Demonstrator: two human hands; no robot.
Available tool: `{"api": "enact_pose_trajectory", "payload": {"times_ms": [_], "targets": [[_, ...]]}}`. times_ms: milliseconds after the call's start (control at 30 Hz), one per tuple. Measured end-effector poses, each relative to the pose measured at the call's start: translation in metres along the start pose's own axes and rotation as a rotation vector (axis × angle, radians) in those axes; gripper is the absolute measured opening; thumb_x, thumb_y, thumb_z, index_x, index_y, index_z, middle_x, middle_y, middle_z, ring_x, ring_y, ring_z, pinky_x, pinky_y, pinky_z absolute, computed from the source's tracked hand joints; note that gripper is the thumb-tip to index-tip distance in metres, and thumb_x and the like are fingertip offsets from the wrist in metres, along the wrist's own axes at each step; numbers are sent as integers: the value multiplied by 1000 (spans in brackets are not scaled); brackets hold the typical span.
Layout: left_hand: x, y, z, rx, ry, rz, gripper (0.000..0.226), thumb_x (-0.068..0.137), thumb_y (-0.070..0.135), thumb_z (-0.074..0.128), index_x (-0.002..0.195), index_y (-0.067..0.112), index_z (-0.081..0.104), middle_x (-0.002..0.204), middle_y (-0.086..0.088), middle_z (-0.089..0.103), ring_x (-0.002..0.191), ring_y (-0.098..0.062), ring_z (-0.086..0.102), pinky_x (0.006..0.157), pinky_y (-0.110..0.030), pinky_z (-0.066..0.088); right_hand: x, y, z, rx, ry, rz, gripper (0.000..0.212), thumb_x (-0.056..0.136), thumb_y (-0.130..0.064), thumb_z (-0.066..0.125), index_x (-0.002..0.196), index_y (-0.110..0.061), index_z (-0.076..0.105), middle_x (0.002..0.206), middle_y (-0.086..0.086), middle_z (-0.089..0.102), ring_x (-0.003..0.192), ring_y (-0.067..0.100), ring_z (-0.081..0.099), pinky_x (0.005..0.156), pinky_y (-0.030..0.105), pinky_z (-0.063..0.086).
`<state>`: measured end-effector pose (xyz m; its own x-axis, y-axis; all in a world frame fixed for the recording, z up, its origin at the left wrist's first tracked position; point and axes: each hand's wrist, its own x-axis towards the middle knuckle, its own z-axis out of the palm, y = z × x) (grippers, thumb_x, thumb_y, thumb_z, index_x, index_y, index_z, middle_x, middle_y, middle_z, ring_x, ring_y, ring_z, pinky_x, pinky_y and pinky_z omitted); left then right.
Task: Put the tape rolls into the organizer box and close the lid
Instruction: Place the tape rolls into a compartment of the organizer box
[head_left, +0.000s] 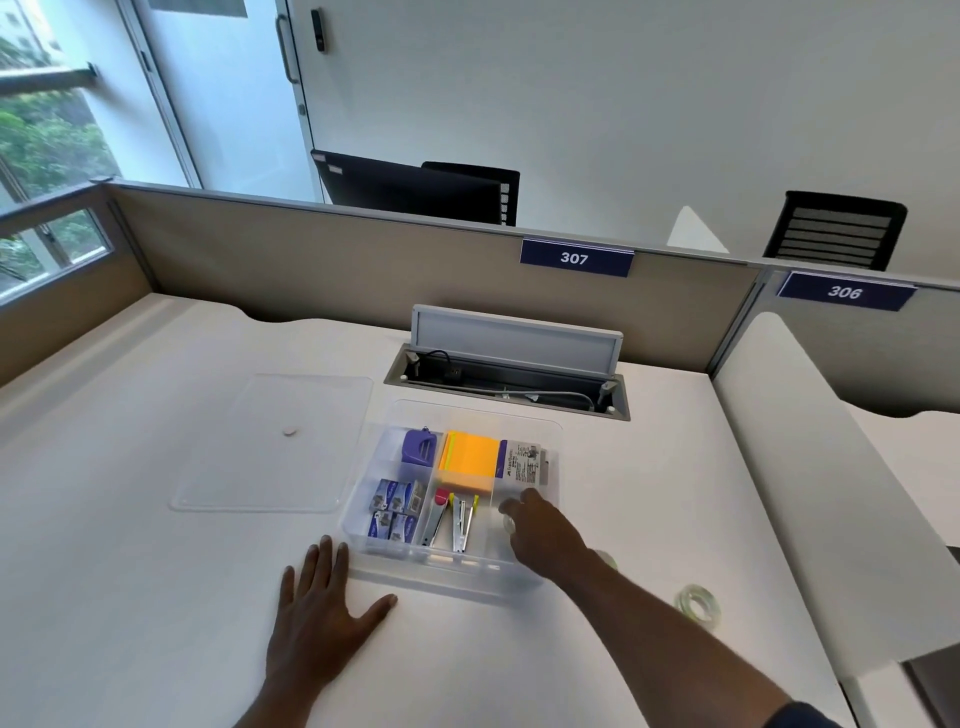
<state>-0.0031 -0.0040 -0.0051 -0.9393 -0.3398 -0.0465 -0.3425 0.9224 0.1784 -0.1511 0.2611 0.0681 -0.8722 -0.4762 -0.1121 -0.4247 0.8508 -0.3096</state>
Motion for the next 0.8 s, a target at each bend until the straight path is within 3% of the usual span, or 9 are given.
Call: {"api": "enact_pose_trajectory", "payload": {"times_ms": [333, 400, 500, 633, 700, 800], "targets": [[1, -2, 2, -12, 3, 0, 110, 68, 91, 15, 151, 17, 15, 161, -6, 9, 149, -20, 5, 121, -44, 5, 9, -6, 6, -41, 0, 0, 39, 93, -8, 48, 132, -14, 50, 128, 12, 52, 119, 30, 52, 105, 40, 46], [1, -2, 3, -8, 3, -1, 110, 69, 91, 16, 151, 18, 13, 161, -6, 8, 149, -20, 5, 121, -44, 4, 6, -8, 3, -30, 131, -19, 32, 90, -6, 52, 122, -9, 57, 122, 13, 57, 113, 29, 55, 98, 38, 51], [1, -2, 3, 7, -1, -6, 109, 68, 91, 14, 151, 19, 10, 162, -5, 4, 149, -22, 1, 121, -44, 4, 2, -6, -6, -61, 454, 3, 25, 75, 3, 67, 99, -4, 67, 104, 17, 66, 91, 32, 66, 73, 35, 60], [-1, 0, 2, 13, -15, -5, 108, 69, 90, 12, 151, 21, 10, 162, -5, 4, 149, -24, 1, 121, -45, 4, -11, 14, -23, 33, 641, 294, 26, 79, 3, 62, 105, 2, 64, 114, 26, 62, 99, 40, 62, 79, 41, 59], [-1, 0, 0, -1, -23, -6, 108, 68, 90, 13, 151, 20, 13, 162, -7, 7, 149, -25, 4, 121, -46, 6, -23, 32, -25, 90, 599, 456, 24, 80, 4, 54, 103, 5, 62, 113, 29, 59, 97, 43, 59, 78, 42, 55], [0, 0, -3, -19, -29, -11, 110, 67, 90, 11, 151, 20, 15, 161, -8, 10, 149, -26, 7, 121, -47, 8, -44, 56, -18, 12, 225, 565, 28, 90, -14, 44, 114, -4, 54, 119, 17, 51, 106, 34, 53, 78, 32, 43]]}}
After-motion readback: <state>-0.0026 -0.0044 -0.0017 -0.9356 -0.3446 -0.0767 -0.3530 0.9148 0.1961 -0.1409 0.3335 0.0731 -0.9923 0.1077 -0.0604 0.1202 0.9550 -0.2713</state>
